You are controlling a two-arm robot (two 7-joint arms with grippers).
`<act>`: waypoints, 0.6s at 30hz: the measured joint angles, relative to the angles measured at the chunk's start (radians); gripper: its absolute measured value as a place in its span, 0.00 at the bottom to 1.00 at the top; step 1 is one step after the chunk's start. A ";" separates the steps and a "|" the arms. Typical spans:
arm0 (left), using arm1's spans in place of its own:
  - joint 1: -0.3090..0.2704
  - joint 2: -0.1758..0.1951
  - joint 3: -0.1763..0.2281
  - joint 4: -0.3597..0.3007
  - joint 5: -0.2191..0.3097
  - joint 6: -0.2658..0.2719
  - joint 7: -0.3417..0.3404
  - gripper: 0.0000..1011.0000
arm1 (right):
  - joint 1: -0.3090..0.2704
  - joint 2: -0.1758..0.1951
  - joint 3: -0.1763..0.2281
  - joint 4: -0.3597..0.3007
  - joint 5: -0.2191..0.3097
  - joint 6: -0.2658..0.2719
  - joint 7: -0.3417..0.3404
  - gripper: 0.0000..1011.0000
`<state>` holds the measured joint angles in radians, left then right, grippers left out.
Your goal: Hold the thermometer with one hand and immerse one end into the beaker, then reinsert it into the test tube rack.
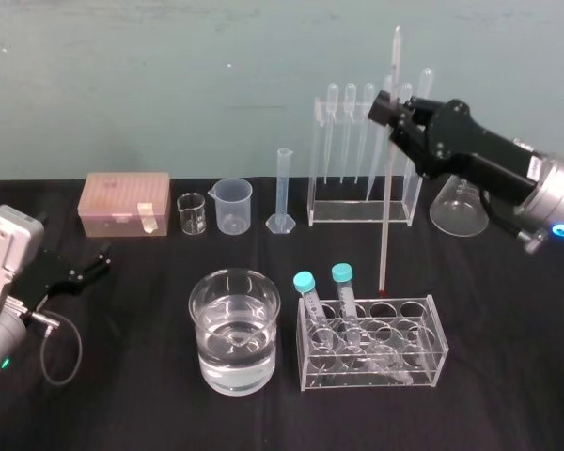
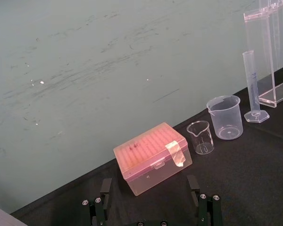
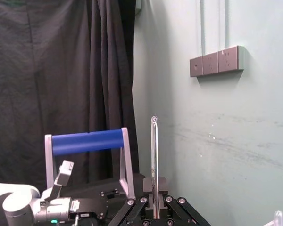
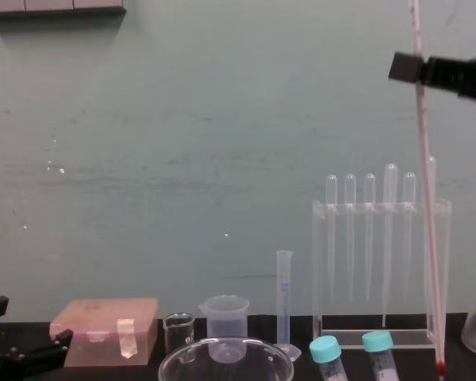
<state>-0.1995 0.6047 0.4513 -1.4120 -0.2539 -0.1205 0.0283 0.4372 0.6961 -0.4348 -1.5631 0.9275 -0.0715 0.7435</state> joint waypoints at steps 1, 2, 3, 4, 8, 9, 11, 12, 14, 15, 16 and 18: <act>0.000 0.000 0.000 0.000 0.000 0.000 0.000 1.00 | -0.001 -0.004 -0.001 0.004 -0.003 -0.001 0.002 0.06; 0.000 0.000 0.000 0.000 0.000 0.000 0.000 1.00 | -0.001 -0.007 -0.002 0.007 -0.006 -0.001 0.002 0.06; 0.000 0.000 0.000 0.000 0.000 0.000 0.000 1.00 | -0.001 -0.010 -0.003 0.012 -0.009 -0.002 0.003 0.06; 0.000 0.000 0.000 0.000 0.000 0.000 0.000 1.00 | -0.002 -0.018 -0.005 0.021 -0.015 -0.002 0.004 0.06; 0.000 0.000 0.000 0.000 0.000 0.000 0.000 1.00 | -0.005 -0.033 -0.008 0.038 -0.027 -0.002 0.005 0.06; 0.000 0.000 0.000 0.000 0.000 0.000 0.000 1.00 | -0.006 -0.036 -0.008 0.041 -0.030 -0.002 0.005 0.06; 0.000 0.000 0.000 0.000 0.000 0.000 0.000 1.00 | -0.010 -0.043 -0.008 0.048 -0.040 -0.001 0.004 0.06; 0.000 0.000 0.000 0.000 0.000 0.000 0.000 1.00 | -0.011 -0.044 -0.008 0.051 -0.042 -0.001 0.004 0.06; 0.000 0.000 0.000 0.000 0.000 0.000 0.000 1.00 | -0.013 -0.049 -0.007 0.058 -0.051 0.000 0.002 0.06; 0.000 0.000 0.000 0.000 0.000 0.000 0.000 1.00 | -0.014 -0.050 -0.006 0.060 -0.053 0.001 0.001 0.06; 0.000 0.000 0.000 0.000 0.000 0.000 0.000 1.00 | -0.017 -0.052 -0.003 0.064 -0.056 0.002 -0.002 0.06; 0.000 0.000 0.000 0.000 0.000 0.000 0.000 1.00 | -0.020 -0.054 0.000 0.065 -0.057 0.003 -0.004 0.06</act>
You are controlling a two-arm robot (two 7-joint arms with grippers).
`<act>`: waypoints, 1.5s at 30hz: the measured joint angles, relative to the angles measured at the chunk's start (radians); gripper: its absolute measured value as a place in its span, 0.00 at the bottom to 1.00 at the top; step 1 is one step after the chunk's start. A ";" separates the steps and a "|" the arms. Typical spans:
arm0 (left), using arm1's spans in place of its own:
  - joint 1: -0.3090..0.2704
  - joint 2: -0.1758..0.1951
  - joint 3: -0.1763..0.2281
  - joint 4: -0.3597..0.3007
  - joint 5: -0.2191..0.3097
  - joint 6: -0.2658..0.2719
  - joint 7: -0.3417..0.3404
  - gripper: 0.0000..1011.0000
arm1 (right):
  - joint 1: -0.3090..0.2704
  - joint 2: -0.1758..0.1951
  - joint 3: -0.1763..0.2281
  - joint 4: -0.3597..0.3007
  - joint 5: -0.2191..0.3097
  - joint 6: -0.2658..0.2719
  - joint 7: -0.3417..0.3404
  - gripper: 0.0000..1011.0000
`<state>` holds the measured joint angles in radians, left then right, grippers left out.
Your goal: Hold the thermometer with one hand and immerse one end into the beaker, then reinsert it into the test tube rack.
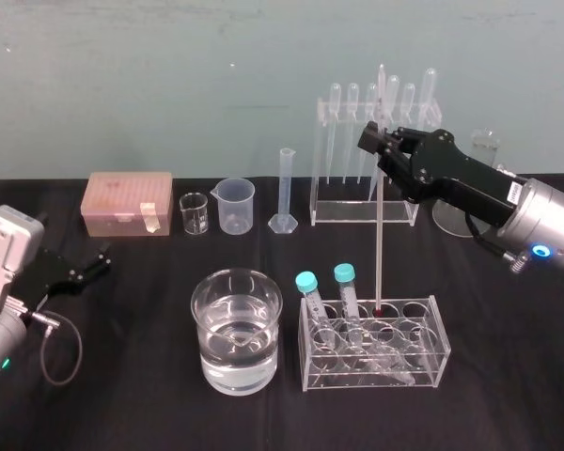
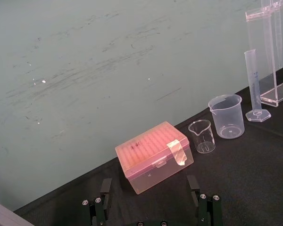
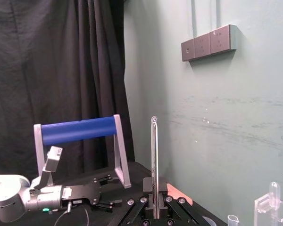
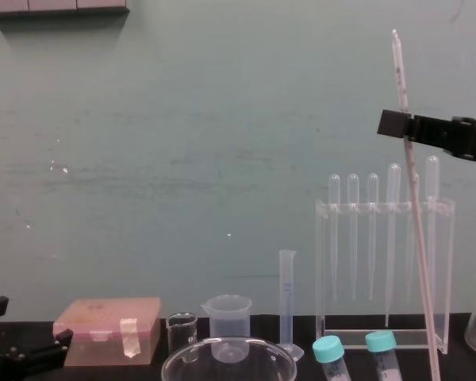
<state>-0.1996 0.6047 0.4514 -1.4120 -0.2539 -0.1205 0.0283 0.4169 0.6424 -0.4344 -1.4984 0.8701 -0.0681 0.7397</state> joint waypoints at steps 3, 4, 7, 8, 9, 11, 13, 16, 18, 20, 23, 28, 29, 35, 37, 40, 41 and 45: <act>0.000 0.000 0.000 0.000 0.000 0.000 0.000 1.00 | -0.005 -0.001 0.007 0.000 -0.001 0.002 -0.002 0.06; 0.000 0.000 0.000 0.000 0.000 0.000 0.000 1.00 | -0.010 -0.002 0.012 0.000 -0.003 0.003 -0.005 0.06; 0.000 0.000 0.000 0.000 0.000 0.000 0.000 1.00 | -0.015 -0.004 0.017 0.002 -0.005 0.003 -0.007 0.06; 0.000 0.000 0.000 0.000 0.000 0.000 0.000 1.00 | -0.020 -0.006 0.019 0.005 -0.007 0.000 -0.007 0.06; 0.000 0.000 0.000 0.000 0.000 0.000 0.000 1.00 | -0.022 -0.007 0.019 0.007 -0.008 -0.003 -0.006 0.06; 0.000 0.000 0.000 0.000 0.000 0.000 0.000 1.00 | -0.027 -0.010 0.019 0.014 -0.018 -0.013 0.000 0.06; 0.000 0.000 0.000 0.000 0.000 0.000 0.000 1.00 | -0.030 -0.011 0.019 0.020 -0.024 -0.019 0.004 0.06; 0.000 0.000 0.000 0.000 0.000 0.000 0.000 1.00 | -0.034 -0.016 0.016 0.038 -0.043 -0.030 0.011 0.06; 0.000 0.000 0.000 0.000 0.000 0.000 0.000 1.00 | -0.035 -0.019 0.015 0.046 -0.047 -0.032 0.014 0.06; 0.000 0.000 0.000 0.000 0.000 0.000 0.000 1.00 | -0.035 -0.023 0.015 0.053 -0.049 -0.034 0.019 0.06; 0.000 0.000 0.000 0.000 0.000 0.000 0.000 1.00 | -0.036 -0.033 0.016 0.066 -0.050 -0.039 0.029 0.06; 0.000 0.000 0.000 0.000 0.000 0.000 0.000 1.00 | -0.036 -0.049 0.016 0.085 -0.051 -0.047 0.044 0.06; 0.000 0.000 0.000 0.000 0.000 0.000 0.000 1.00 | -0.036 -0.051 0.015 0.088 -0.053 -0.049 0.045 0.06; 0.000 0.000 0.000 0.000 0.000 0.000 0.000 1.00 | -0.035 -0.062 0.009 0.102 -0.070 -0.056 0.049 0.06; 0.000 0.000 0.000 0.000 0.000 0.000 0.000 1.00 | -0.034 -0.064 0.007 0.105 -0.077 -0.059 0.050 0.06; 0.000 0.000 0.000 0.000 0.000 0.000 0.000 1.00 | -0.034 -0.067 0.005 0.109 -0.085 -0.062 0.050 0.06; 0.000 0.000 0.000 0.000 0.000 0.000 0.000 1.00 | -0.034 -0.068 0.005 0.110 -0.087 -0.062 0.050 0.06; 0.000 0.000 0.000 0.000 0.000 0.000 0.000 1.00 | -0.035 -0.072 0.004 0.113 -0.095 -0.063 0.049 0.06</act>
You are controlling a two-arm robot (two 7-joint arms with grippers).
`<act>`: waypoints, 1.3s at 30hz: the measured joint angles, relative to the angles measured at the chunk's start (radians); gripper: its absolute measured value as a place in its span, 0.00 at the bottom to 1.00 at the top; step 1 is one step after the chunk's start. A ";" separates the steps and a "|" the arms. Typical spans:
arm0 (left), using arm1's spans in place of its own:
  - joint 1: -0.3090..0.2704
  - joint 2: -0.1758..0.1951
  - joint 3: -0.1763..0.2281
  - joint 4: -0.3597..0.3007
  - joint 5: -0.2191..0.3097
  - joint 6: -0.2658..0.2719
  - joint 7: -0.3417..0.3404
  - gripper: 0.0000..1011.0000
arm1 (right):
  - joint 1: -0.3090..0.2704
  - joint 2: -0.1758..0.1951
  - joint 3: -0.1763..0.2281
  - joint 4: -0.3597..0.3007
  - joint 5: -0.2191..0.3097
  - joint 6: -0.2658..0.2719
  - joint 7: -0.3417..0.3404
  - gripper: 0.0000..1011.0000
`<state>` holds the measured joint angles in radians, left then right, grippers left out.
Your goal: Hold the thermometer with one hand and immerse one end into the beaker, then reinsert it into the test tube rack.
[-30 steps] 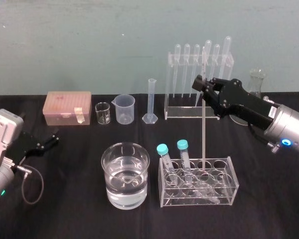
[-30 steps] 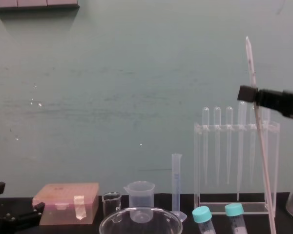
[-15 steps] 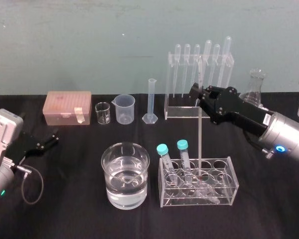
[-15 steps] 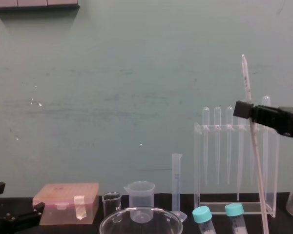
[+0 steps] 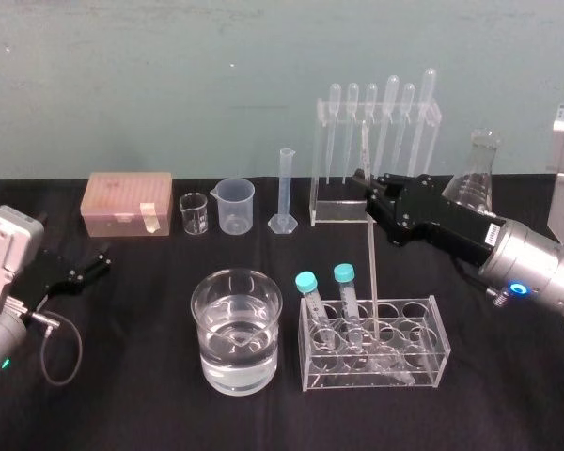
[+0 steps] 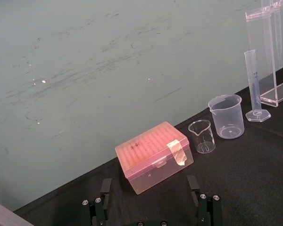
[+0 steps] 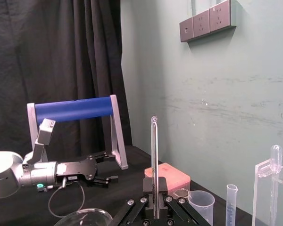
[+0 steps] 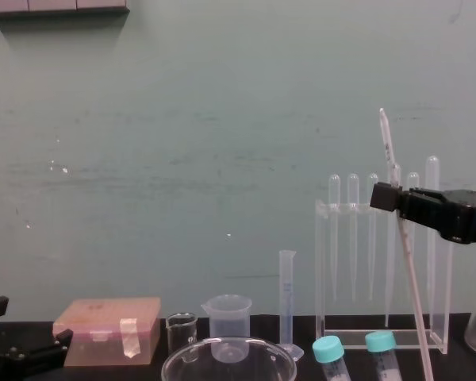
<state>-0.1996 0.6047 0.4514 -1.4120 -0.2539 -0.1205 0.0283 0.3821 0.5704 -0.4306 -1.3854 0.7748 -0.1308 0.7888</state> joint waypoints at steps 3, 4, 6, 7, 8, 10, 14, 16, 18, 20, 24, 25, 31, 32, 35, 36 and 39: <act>0.000 0.000 0.000 0.000 0.000 0.000 0.000 1.00 | 0.000 -0.001 0.000 0.001 -0.007 -0.001 -0.002 0.06; 0.000 0.000 0.000 0.000 0.000 0.000 0.000 1.00 | 0.000 -0.002 0.000 0.001 -0.009 -0.001 -0.002 0.06; 0.000 0.000 0.000 0.000 0.000 0.000 0.000 1.00 | 0.000 -0.002 0.000 0.001 -0.010 -0.001 -0.002 0.06; 0.000 0.000 0.000 0.000 0.000 0.000 0.000 1.00 | 0.000 -0.002 0.000 0.001 -0.010 -0.001 -0.002 0.06; 0.000 0.000 0.000 0.000 0.000 0.000 0.000 1.00 | 0.000 -0.002 0.000 0.001 -0.010 -0.001 -0.002 0.06; 0.000 0.000 0.000 0.000 0.000 0.000 0.000 1.00 | 0.000 -0.002 0.000 0.001 -0.009 -0.001 -0.003 0.06; 0.000 0.000 0.000 0.000 0.000 0.000 0.000 1.00 | 0.000 -0.001 0.000 0.001 -0.008 -0.001 -0.003 0.07; 0.000 0.000 0.000 0.000 0.000 0.000 0.000 1.00 | 0.000 -0.001 0.000 0.001 -0.007 -0.001 -0.003 0.13; 0.000 0.000 0.000 0.000 0.000 0.000 0.000 1.00 | 0.000 -0.001 0.000 0.001 -0.007 -0.001 -0.003 0.16; 0.000 0.000 0.000 0.000 0.000 0.000 0.000 1.00 | 0.000 -0.001 0.000 0.001 -0.006 -0.001 -0.003 0.24; 0.000 0.000 0.000 0.000 0.000 0.000 0.000 1.00 | 0.000 -0.001 0.000 0.001 -0.006 -0.001 -0.003 0.38; 0.000 0.000 0.000 0.000 0.000 0.000 0.000 1.00 | 0.000 -0.001 0.000 0.001 -0.006 -0.001 -0.003 0.38; 0.000 0.000 0.000 0.000 0.000 0.000 0.000 1.00 | 0.001 -0.001 0.000 0.001 -0.005 -0.001 -0.003 0.60; 0.000 0.000 0.000 0.000 0.000 0.000 0.000 1.00 | 0.001 -0.001 0.000 0.001 -0.005 -0.001 -0.003 0.61; 0.000 0.000 0.000 0.000 0.000 0.000 0.000 1.00 | 0.001 -0.001 0.000 0.001 -0.005 -0.001 -0.003 0.72; 0.000 0.000 0.000 0.000 0.000 0.000 0.000 1.00 | 0.001 -0.001 0.000 0.001 -0.005 -0.001 -0.003 0.74; 0.000 0.000 0.000 0.000 0.000 0.000 0.000 1.00 | 0.001 -0.001 0.000 0.001 -0.005 -0.001 -0.003 0.83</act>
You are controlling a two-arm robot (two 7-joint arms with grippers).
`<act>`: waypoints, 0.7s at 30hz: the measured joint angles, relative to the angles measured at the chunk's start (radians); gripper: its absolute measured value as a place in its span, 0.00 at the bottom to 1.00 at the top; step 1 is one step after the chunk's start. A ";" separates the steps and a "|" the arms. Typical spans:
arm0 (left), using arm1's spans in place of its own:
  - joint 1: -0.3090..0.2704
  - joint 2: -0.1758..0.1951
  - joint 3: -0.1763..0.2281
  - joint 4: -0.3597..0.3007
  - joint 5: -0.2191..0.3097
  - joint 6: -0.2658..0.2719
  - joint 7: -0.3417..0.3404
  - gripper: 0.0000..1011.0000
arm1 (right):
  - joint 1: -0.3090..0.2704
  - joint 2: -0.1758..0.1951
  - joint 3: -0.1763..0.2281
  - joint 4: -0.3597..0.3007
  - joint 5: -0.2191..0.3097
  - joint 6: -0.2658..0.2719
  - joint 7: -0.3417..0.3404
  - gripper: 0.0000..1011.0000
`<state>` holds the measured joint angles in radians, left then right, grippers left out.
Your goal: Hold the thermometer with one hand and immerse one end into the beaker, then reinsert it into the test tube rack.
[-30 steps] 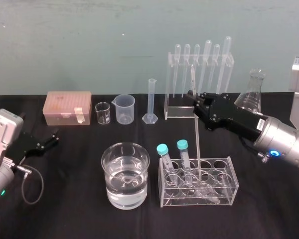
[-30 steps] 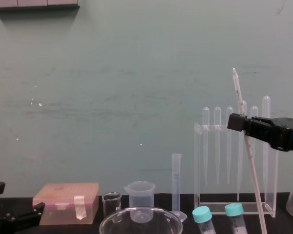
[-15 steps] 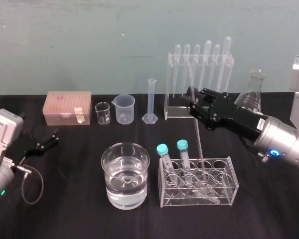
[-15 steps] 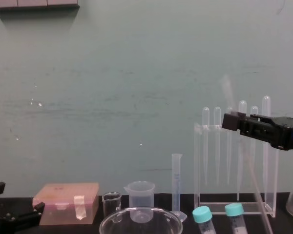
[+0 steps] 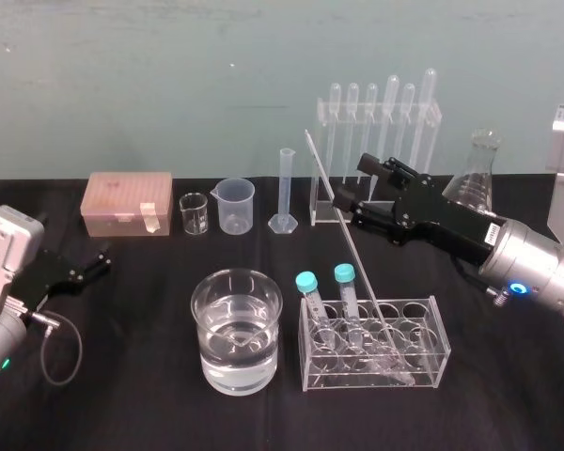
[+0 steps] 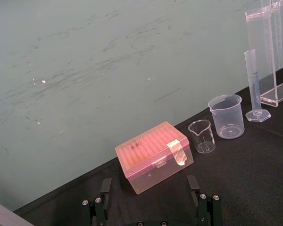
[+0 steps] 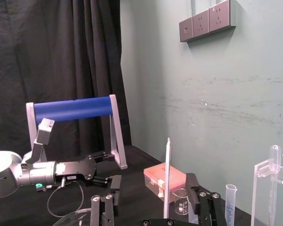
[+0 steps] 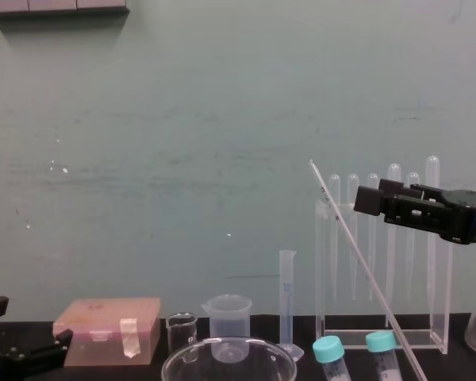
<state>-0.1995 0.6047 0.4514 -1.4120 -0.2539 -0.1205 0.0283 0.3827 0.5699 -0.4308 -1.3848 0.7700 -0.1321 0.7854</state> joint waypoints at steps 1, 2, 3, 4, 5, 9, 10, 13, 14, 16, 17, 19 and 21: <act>0.000 0.000 0.000 0.000 0.000 0.000 0.000 1.00 | 0.000 0.000 0.000 0.000 0.000 0.000 0.000 0.87; 0.000 0.000 0.000 0.000 0.000 0.000 0.000 1.00 | 0.000 0.000 0.000 0.000 0.000 0.000 0.000 0.90; 0.000 0.000 0.000 0.000 0.000 0.000 0.000 1.00 | 0.000 0.000 0.000 0.000 0.000 0.000 0.000 0.92; 0.000 0.000 0.000 0.000 0.000 0.000 0.000 1.00 | 0.000 0.000 0.000 0.000 0.000 0.000 -0.001 0.92; 0.000 0.000 0.000 0.000 0.000 0.000 0.000 1.00 | -0.001 -0.001 0.002 -0.002 -0.003 0.000 -0.014 0.96; 0.000 0.000 0.000 0.000 0.000 0.000 0.000 1.00 | -0.022 -0.008 0.034 -0.015 -0.054 -0.025 -0.126 0.99; 0.000 0.000 0.000 0.000 0.000 0.000 0.000 1.00 | -0.028 -0.011 0.043 -0.016 -0.066 -0.029 -0.155 0.99; 0.000 0.000 0.000 0.000 0.000 0.000 0.000 1.00 | -0.059 -0.018 0.070 -0.019 -0.140 -0.034 -0.307 0.99; 0.000 0.000 0.000 0.000 0.000 0.000 0.000 1.00 | -0.066 -0.019 0.072 -0.019 -0.165 -0.031 -0.346 0.99; 0.000 0.000 0.000 0.000 0.000 0.000 0.000 1.00 | -0.084 -0.020 0.074 -0.015 -0.230 -0.014 -0.438 0.99; 0.000 0.000 0.000 0.000 0.000 0.000 0.000 1.00 | -0.090 -0.020 0.073 -0.011 -0.249 -0.002 -0.463 0.99; 0.000 0.000 0.000 0.000 0.000 0.000 0.000 1.00 | -0.104 -0.020 0.066 0.001 -0.293 0.038 -0.525 0.99; 0.000 0.000 0.000 0.000 0.000 0.000 0.000 1.00 | -0.104 -0.021 0.066 0.002 -0.291 0.036 -0.520 0.99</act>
<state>-0.1996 0.6047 0.4513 -1.4120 -0.2539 -0.1207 0.0283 0.2790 0.5493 -0.3651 -1.3831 0.4793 -0.0961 0.2649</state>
